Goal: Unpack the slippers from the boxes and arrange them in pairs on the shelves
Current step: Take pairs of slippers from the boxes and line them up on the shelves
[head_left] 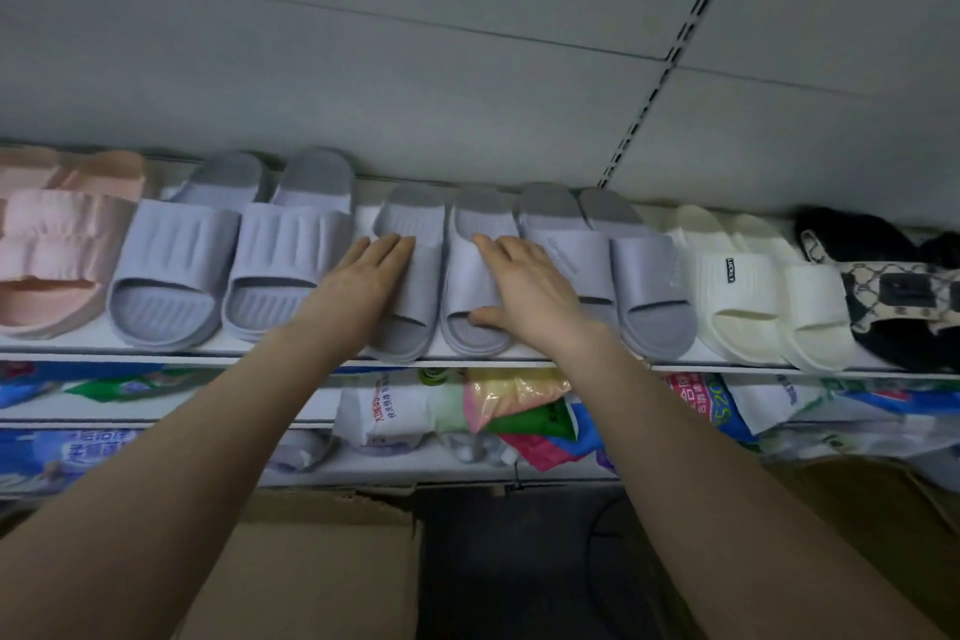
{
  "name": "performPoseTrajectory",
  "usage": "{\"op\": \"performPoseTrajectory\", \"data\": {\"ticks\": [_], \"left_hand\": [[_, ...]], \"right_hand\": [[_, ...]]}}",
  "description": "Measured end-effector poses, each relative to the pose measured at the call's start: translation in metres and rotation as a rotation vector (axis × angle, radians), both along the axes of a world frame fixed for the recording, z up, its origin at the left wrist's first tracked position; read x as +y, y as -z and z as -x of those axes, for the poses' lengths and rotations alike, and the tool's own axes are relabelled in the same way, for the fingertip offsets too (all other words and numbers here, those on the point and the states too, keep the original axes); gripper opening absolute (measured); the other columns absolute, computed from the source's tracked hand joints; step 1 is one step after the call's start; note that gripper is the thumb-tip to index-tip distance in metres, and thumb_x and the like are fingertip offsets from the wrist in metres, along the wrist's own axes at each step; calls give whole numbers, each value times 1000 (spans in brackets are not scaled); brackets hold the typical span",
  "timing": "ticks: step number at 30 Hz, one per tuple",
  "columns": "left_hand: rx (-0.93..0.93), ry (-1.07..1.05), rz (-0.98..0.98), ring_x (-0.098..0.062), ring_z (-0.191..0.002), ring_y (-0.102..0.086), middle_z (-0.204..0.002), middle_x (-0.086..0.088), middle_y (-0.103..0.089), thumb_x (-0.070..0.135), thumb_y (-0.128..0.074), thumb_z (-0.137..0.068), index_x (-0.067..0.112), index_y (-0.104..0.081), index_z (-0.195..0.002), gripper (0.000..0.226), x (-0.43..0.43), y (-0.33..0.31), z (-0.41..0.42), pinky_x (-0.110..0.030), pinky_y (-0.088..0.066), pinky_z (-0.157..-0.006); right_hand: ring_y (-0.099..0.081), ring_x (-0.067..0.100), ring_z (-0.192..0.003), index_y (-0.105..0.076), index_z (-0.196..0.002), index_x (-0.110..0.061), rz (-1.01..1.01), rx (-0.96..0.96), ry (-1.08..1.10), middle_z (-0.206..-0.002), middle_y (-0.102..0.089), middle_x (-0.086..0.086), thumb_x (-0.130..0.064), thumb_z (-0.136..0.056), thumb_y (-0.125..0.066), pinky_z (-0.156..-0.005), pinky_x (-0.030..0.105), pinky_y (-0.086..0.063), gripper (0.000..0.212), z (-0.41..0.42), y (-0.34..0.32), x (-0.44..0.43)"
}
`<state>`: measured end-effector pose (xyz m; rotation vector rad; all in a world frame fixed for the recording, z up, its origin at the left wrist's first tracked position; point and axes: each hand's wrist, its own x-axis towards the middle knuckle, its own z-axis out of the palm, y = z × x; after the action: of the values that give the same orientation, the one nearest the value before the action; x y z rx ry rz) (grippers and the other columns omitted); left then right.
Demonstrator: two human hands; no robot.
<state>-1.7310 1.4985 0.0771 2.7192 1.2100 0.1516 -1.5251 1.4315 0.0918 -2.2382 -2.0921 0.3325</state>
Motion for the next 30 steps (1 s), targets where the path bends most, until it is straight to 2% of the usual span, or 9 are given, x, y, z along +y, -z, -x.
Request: {"op": "performPoseTrajectory", "data": {"ticks": [6,9,12,15,17,19,22,26,30], "left_hand": [[39,-47,11,-31,-146,-14,-161,-7,-6,-7,-45,-91,14,0,-154,80,-2,-3,-11,-30,-9,-117],[41,-61,9,-32,-145,-16,-160,-8,-8,-6,-44,-92,14,-1,-154,78,2,-2,-14,-30,-12,-117],[96,-57,24,-34,-145,-16,-161,-8,-7,-1,-49,-93,14,2,-153,80,2,-4,-14,-33,-14,-117],[131,-79,27,-38,-147,-4,-161,-12,1,6,-58,-90,11,4,-153,89,-4,-11,-17,-40,-8,-118],[45,-23,-51,-45,-145,-10,-158,-23,-10,-1,-62,-80,2,-9,-152,90,-11,-15,-28,-48,-13,-117],[-58,86,-102,-52,-136,-28,-148,-31,-31,-6,-68,-68,-6,-29,-145,86,-20,-16,-46,-56,-28,-111],[-73,192,-94,-52,-132,-36,-144,-32,-39,8,-80,-68,-8,-37,-141,87,-34,-18,-90,-56,-32,-107],[-75,159,-41,-38,-145,-15,-157,-20,-18,27,-73,-81,3,-16,-151,94,-44,-17,-153,-44,-19,-117],[14,75,12,-37,-145,-15,-159,-17,-11,21,-67,-86,6,-6,-152,92,-42,-10,-192,-44,-22,-116]], "right_hand": [[-19,35,-143,-9,-156,-21,30,-18,-21,-152,-29,6,-39,-86,-70,-115,43,-27,94,-3,5,1],[-15,35,-145,-7,-156,-21,47,-9,-25,-155,-24,6,-36,-87,-70,-116,45,-26,94,-2,2,-3],[-8,31,-148,-3,-157,-23,55,71,-12,-162,-12,4,-31,-88,-70,-119,45,-22,97,-2,-3,-12],[-7,26,-150,-4,-157,-24,-48,150,1,-164,-6,5,-29,-90,-67,-121,41,-18,92,-16,-8,-37],[-14,25,-149,-11,-157,-21,-187,147,66,-163,-13,7,-21,-92,-63,-118,39,-23,83,-39,-10,-61],[-18,26,-147,-16,-156,-20,-253,103,168,-161,-18,9,-12,-89,-61,-117,40,-27,81,-73,-10,-83],[-14,28,-149,-12,-156,-19,-154,23,250,-162,-13,10,-14,-84,-67,-119,41,-23,91,-132,-11,-97],[-5,30,-150,-1,-157,-22,17,-31,174,-164,-1,8,-23,-76,-78,-121,40,-18,112,-185,-11,-76],[-17,28,-148,-6,-157,-17,28,-31,21,-163,-11,7,-25,-74,-78,-118,37,-23,110,-209,-6,-60]]}}
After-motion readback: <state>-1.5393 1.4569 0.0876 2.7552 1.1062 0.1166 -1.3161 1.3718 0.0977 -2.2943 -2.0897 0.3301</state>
